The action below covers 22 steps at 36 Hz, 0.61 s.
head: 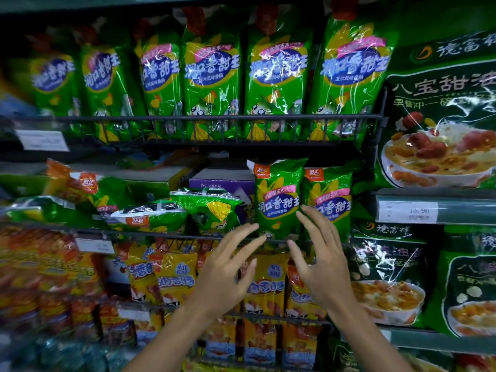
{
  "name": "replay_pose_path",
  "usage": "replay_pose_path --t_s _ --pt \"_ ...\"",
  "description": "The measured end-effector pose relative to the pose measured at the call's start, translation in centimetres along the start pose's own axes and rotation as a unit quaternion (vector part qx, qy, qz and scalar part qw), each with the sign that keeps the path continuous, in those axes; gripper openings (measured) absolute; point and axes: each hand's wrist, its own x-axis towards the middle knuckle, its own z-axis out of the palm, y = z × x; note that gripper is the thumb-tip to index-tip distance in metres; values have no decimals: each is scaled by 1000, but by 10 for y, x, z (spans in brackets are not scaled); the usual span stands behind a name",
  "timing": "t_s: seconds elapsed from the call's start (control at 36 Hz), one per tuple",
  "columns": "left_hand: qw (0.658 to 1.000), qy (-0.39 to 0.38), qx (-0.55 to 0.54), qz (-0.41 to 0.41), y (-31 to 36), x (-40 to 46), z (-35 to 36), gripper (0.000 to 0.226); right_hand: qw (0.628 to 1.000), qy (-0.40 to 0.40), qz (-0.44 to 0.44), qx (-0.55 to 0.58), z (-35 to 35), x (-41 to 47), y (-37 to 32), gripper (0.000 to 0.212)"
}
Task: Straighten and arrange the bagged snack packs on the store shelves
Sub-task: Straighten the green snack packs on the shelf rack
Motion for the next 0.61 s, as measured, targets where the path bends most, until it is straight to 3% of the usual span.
replay_pose_path --t_s 0.11,0.22,0.36,0.53,0.61 --pt "999 45 -4 -29 -16 -33 -20 40 996 -54 -11 70 13 1 -21 63" --pt "996 47 -10 -77 -35 -49 -40 40 981 -132 48 131 37 12 -53 71" --pt "991 31 -37 -122 -61 -51 -52 43 964 -170 128 158 62 27 -86 84" --pt "982 -47 -86 -161 -84 -49 -65 49 948 -176 231 126 83 43 -101 115" --pt "980 -61 -114 -152 -90 -47 -71 48 956 -133 232 124 90 48 -96 107"
